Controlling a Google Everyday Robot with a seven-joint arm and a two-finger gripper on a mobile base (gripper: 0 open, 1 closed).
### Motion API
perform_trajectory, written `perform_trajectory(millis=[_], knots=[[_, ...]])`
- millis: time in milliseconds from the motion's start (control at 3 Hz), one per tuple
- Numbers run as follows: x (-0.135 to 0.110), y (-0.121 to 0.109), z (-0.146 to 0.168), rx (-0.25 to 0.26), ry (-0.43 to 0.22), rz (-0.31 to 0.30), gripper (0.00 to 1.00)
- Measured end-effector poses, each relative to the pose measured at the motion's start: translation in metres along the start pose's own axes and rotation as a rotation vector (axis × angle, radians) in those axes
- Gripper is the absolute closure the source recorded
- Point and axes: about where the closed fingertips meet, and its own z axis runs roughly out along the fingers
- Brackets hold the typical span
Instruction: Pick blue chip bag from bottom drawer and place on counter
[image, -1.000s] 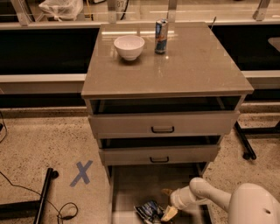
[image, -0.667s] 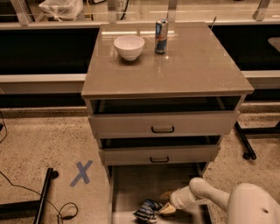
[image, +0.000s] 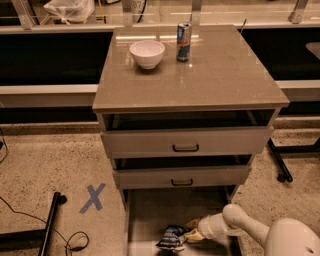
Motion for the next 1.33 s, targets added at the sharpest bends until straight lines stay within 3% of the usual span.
perform_trajectory(millis=[333,667,1000,1333], knots=[[-0.016,-0.009,-0.016,0.031,-0.194,0.027,1.0],[-0.082,-0.016,-0.085,0.082,-0.506,-0.112,1.0],[-0.137,0.014,-0.14,0.056,-0.695,-0.288,1.0],[-0.179,0.049,-0.189,0.047,-0.808,-0.469,1.0]])
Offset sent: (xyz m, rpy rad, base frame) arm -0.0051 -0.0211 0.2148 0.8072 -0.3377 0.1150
